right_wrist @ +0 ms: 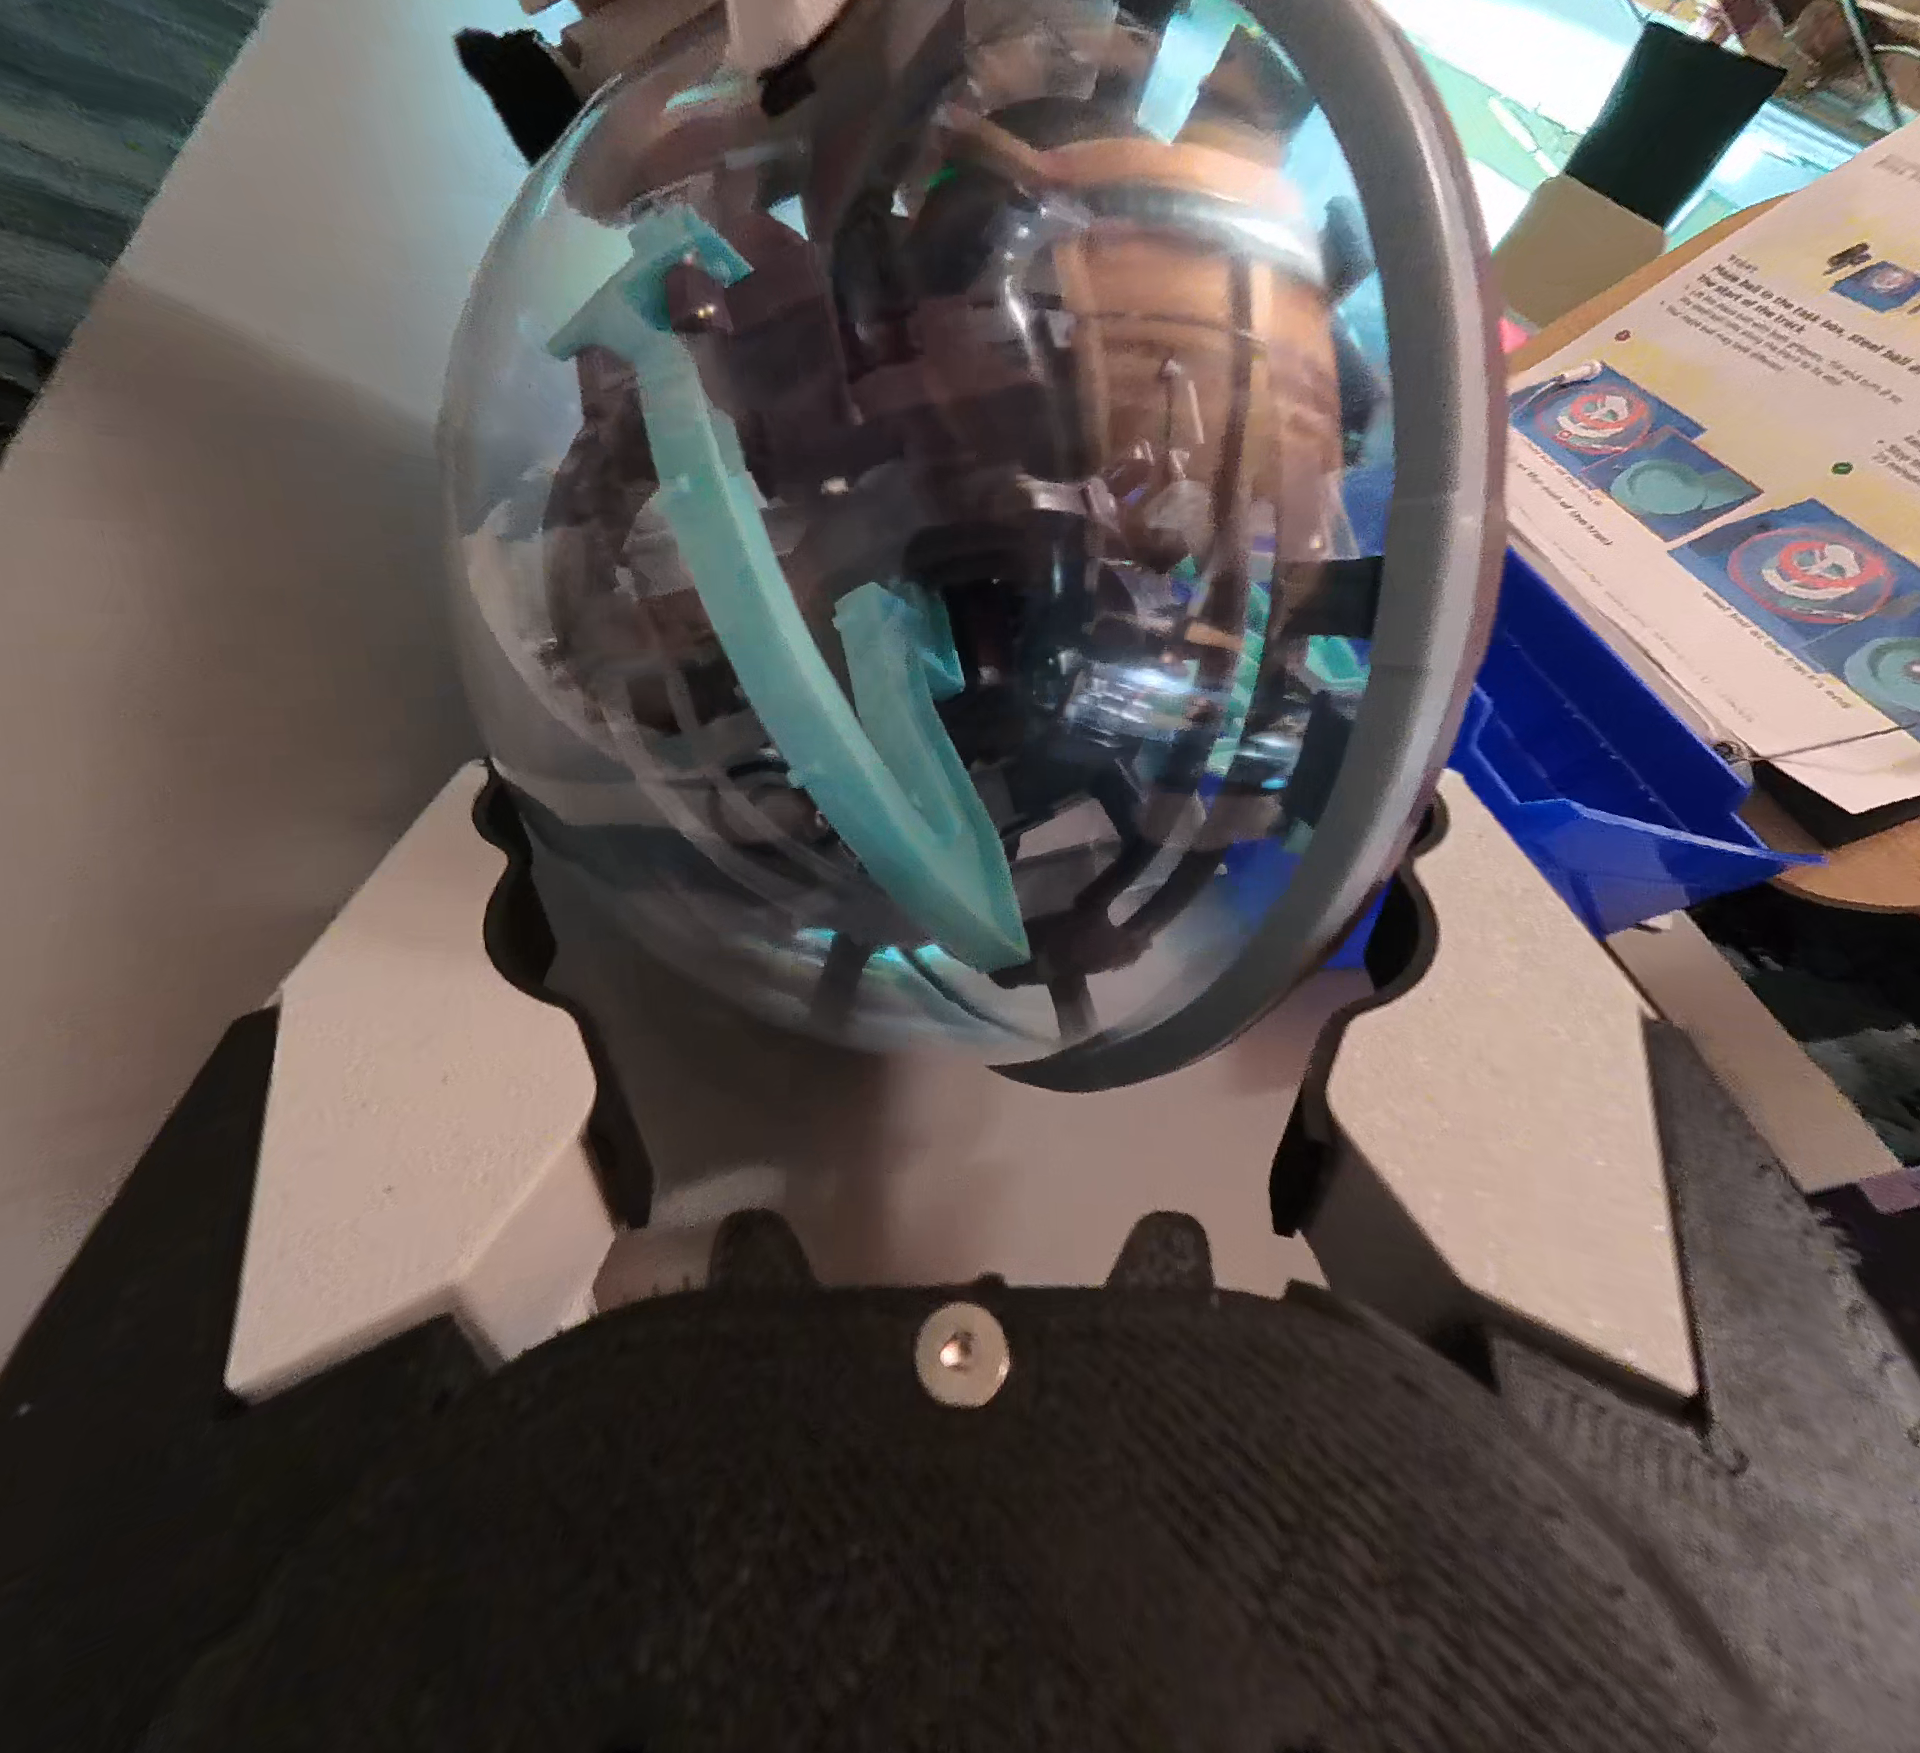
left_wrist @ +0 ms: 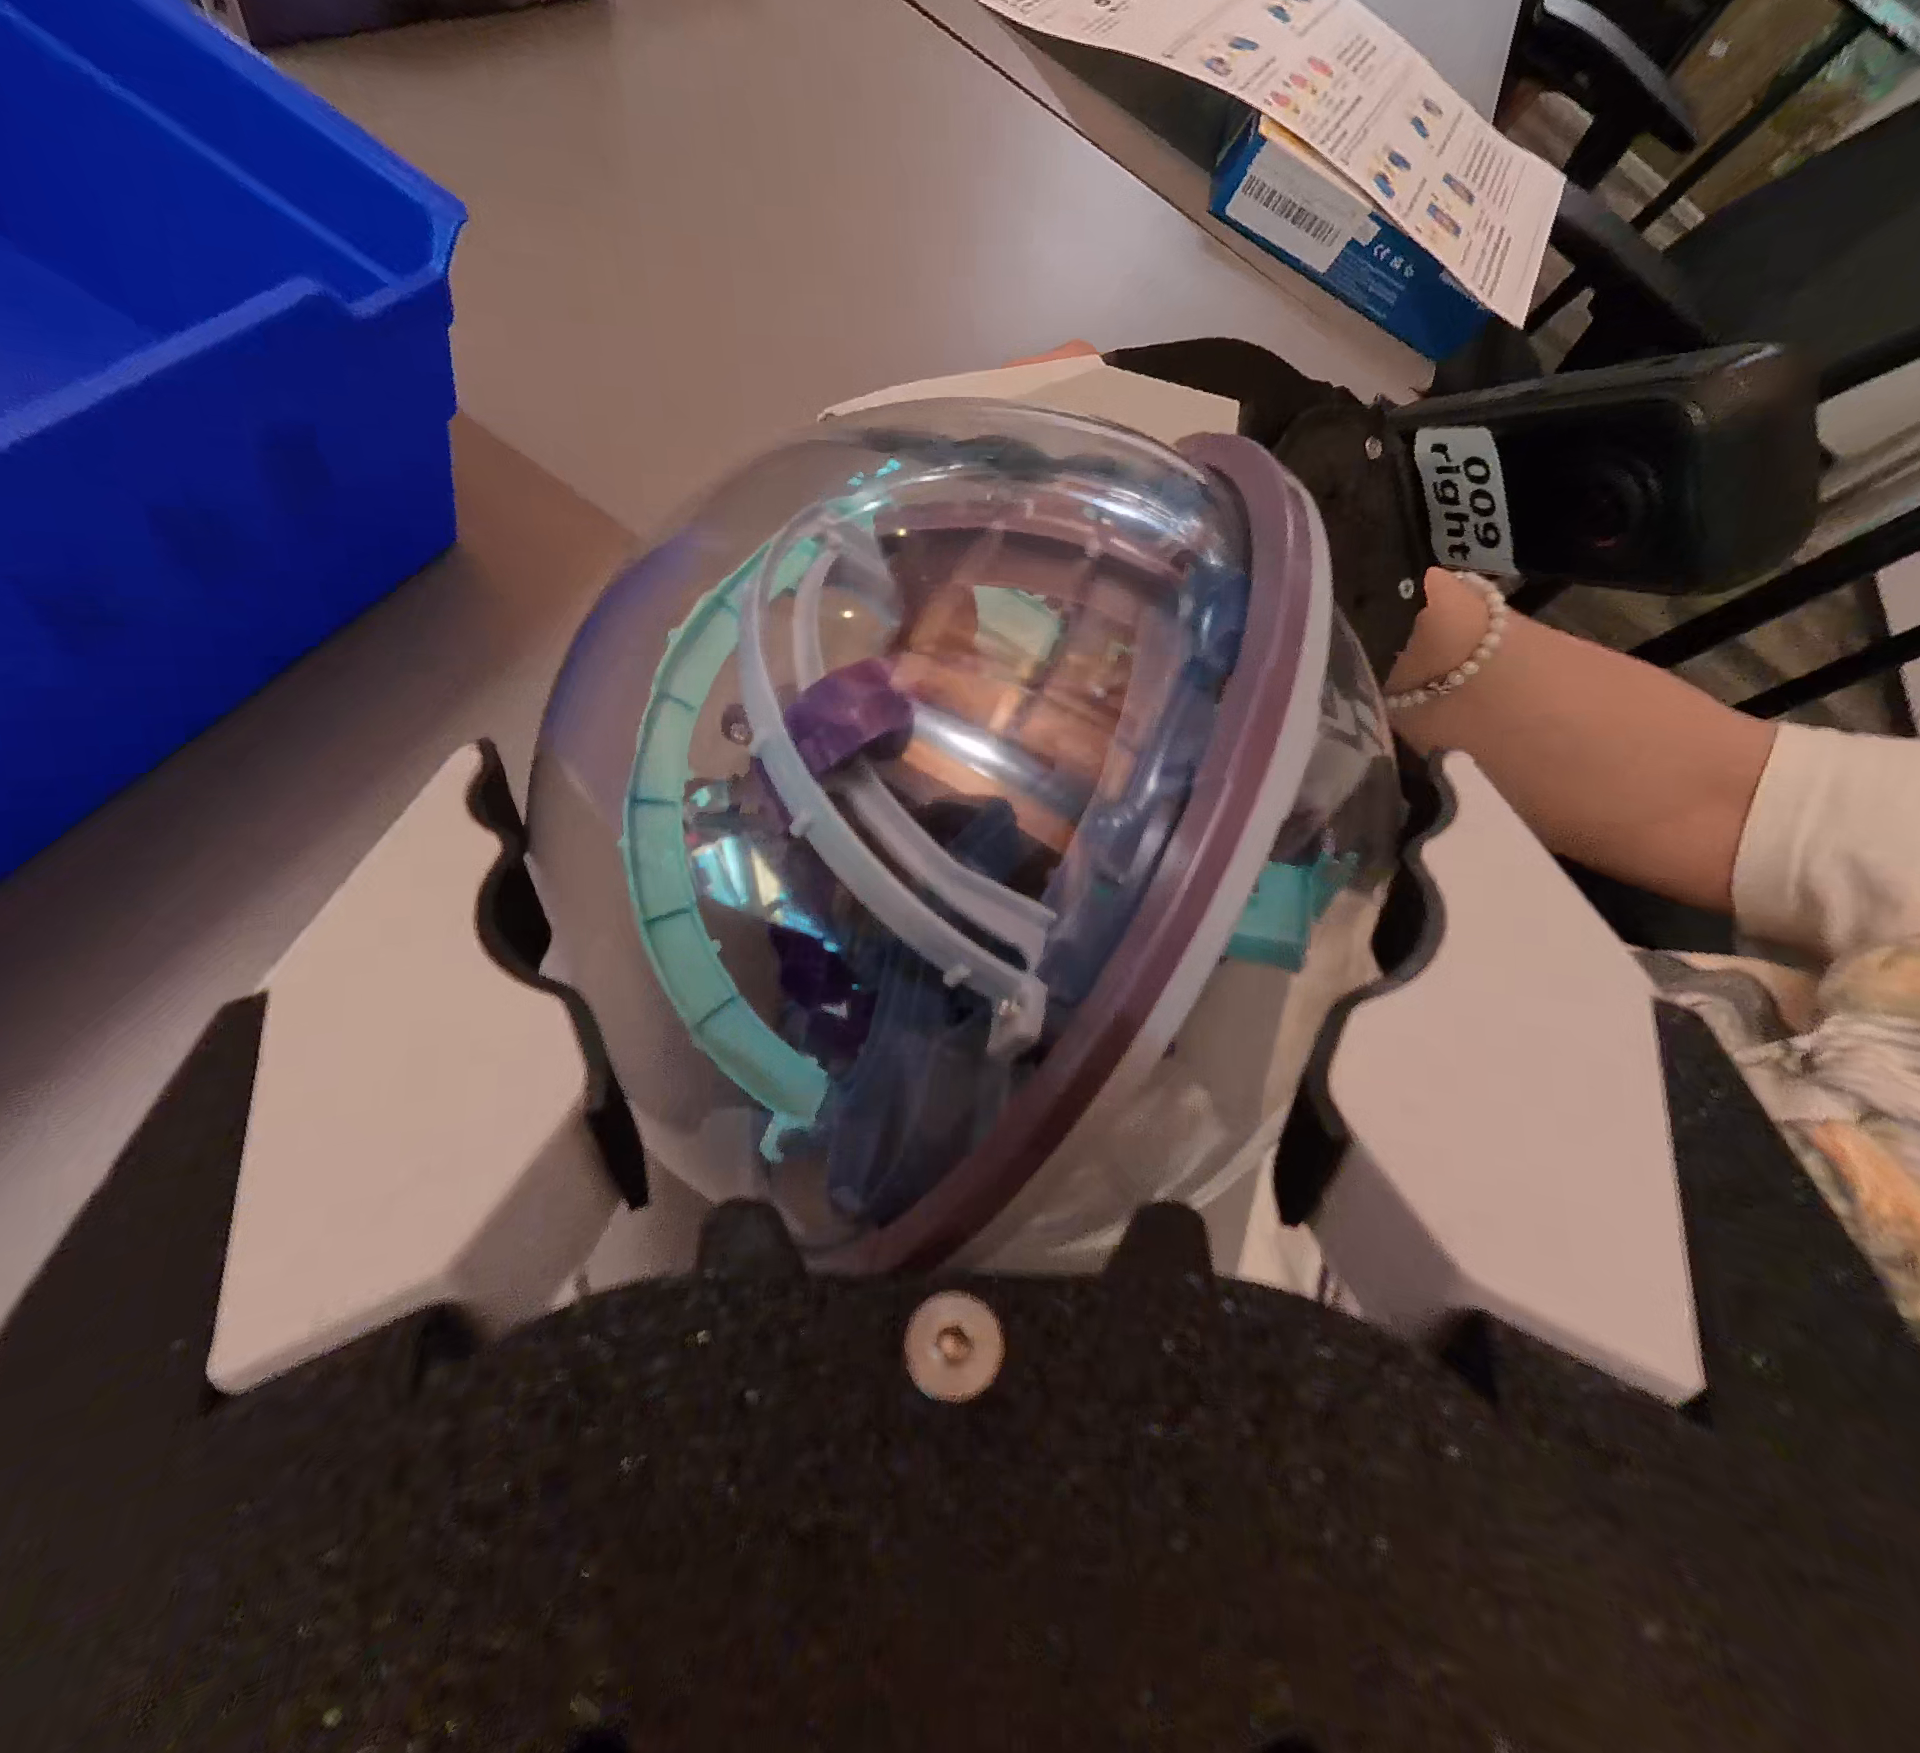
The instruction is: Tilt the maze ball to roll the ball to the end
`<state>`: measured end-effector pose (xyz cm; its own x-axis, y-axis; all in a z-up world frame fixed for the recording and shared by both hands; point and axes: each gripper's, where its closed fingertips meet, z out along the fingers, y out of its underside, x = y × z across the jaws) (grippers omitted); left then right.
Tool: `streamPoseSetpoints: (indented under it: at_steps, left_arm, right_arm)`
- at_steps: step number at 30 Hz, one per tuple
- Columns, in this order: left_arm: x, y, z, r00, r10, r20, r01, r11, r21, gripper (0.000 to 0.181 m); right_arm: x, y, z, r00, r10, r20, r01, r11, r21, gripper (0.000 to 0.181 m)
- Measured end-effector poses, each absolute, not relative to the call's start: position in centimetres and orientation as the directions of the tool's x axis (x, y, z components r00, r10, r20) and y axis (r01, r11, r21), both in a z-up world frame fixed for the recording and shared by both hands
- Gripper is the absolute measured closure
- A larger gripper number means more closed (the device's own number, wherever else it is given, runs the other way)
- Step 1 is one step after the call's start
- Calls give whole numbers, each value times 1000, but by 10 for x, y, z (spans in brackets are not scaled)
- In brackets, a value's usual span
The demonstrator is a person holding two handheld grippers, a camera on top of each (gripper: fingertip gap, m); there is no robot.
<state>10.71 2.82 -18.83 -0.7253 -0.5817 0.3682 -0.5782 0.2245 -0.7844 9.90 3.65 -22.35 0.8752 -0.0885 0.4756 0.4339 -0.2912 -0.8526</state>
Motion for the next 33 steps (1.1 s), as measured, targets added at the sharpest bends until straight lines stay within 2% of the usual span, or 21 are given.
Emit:
streamPoseSetpoints:
  at_steps: [3,6,8,11,16,20,25,27,29,33]
  left_arm:
    - [102,25,-190,-642,-590,490,-686,157,-711,24]
    - [97,21,-195,-484,-577,658,-824,47,-564,23]
    - [97,21,-200,-381,-559,736,-881,-21,-472,23]
    - [104,23,-202,-333,-529,780,-891,-92,-444,23]
    - [112,26,-196,-383,-537,752,-839,-138,-526,28]
    - [109,26,-194,-480,-542,689,-792,-70,-607,27]
    - [103,27,-193,-740,-513,434,-549,88,-831,29]
    - [104,28,-194,-788,-510,345,-460,114,-881,29]
    - [107,29,-191,-798,-501,337,-427,74,-901,31]
    - [118,29,-187,-748,-503,433,-477,-46,-878,32]
  right_arm:
    - [88,32,-222,930,-26,366,346,-264,-900,24]
    - [76,25,-217,974,52,218,225,-232,-946,26]
    - [74,21,-208,976,61,211,219,-197,-956,29]
    - [75,20,-202,966,43,254,258,-191,-947,33]
    - [77,23,-199,957,22,289,289,-146,-946,32]
    - [80,23,-200,966,17,259,258,-149,-954,33]
    - [90,20,-201,993,-11,120,118,-136,-984,34]
    - [94,19,-202,998,-16,67,64,-140,-988,35]
    - [97,19,-202,999,-25,37,33,-142,-989,35]
    - [103,19,-202,995,-40,-87,-91,-139,-986,35]
